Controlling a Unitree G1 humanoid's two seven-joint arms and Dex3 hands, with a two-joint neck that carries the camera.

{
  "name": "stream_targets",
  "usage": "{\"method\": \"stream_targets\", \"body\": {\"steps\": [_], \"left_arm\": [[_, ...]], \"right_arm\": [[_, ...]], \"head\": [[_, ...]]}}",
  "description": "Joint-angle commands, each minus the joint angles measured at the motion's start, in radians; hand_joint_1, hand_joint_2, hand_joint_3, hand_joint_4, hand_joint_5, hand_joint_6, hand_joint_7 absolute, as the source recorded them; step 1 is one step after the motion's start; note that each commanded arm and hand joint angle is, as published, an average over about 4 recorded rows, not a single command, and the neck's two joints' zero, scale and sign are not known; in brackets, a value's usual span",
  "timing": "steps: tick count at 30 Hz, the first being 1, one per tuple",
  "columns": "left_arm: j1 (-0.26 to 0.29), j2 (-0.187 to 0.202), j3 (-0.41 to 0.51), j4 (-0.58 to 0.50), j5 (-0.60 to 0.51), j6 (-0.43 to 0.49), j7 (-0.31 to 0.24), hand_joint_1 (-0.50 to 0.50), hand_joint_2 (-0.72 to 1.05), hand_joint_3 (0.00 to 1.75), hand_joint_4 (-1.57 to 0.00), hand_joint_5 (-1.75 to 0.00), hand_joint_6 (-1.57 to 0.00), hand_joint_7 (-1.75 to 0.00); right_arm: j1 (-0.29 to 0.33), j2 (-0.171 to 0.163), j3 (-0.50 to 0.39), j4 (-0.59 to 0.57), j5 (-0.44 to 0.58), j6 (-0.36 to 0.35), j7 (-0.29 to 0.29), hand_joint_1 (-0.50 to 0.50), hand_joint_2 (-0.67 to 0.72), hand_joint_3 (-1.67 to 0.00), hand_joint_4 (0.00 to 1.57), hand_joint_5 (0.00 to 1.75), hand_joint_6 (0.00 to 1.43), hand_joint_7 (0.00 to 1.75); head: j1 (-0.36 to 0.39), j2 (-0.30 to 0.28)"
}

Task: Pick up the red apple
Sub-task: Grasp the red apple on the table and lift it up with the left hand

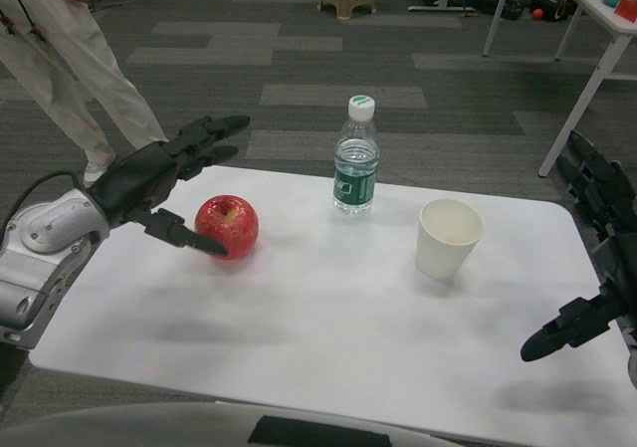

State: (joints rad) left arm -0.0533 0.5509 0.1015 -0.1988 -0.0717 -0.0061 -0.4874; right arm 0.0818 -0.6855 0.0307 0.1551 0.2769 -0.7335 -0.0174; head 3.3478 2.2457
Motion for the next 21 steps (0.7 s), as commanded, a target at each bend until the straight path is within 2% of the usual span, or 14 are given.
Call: {"method": "stream_targets", "body": {"steps": [1, 6, 12, 16, 21], "left_arm": [[-0.029, 0.008, 0.006, -0.022, 0.098, 0.043, -0.043, -0.48, -0.24, 0.0, 0.0, -0.49, 0.0, -0.28], [-0.042, 0.012, -0.003, -0.032, 0.167, 0.066, -0.07, -0.48, -0.35, 0.0, 0.0, -0.51, 0.0, -0.28], [-0.059, 0.014, -0.022, -0.037, 0.243, 0.089, -0.092, -0.48, -0.28, 0.0, 0.0, -0.51, 0.0, -0.28], [-0.091, 0.012, -0.071, -0.036, 0.352, 0.106, -0.121, -0.48, -0.21, 0.0, 0.0, -0.51, 0.0, -0.28], [-0.124, -0.006, -0.134, -0.02, 0.448, 0.107, -0.125, -0.48, -0.19, 0.0, 0.0, -0.51, 0.0, -0.28]], "right_arm": [[-0.019, -0.011, 0.009, 0.008, 0.013, 0.005, -0.002, -0.46, 0.34, 0.0, 0.0, 0.0, 0.0, 0.14], [-0.023, -0.011, 0.015, 0.012, 0.014, 0.005, -0.002, -0.44, 0.38, 0.0, 0.0, 0.0, 0.0, 0.14], [-0.025, -0.01, 0.02, 0.017, 0.015, 0.005, -0.002, -0.46, 0.34, 0.0, 0.0, 0.0, 0.0, 0.14], [-0.032, -0.008, 0.029, 0.024, 0.015, 0.003, -0.002, -0.44, 0.34, 0.0, 0.0, 0.0, 0.0, 0.14], [-0.036, 0.001, 0.031, 0.03, 0.016, 0.003, -0.001, -0.42, 0.34, 0.0, 0.0, 0.0, 0.0, 0.14]], "head": [[0.008, 0.002], [0.016, 0.001], [0.021, 0.001], [0.025, 0.001], [0.026, -0.002]]}}
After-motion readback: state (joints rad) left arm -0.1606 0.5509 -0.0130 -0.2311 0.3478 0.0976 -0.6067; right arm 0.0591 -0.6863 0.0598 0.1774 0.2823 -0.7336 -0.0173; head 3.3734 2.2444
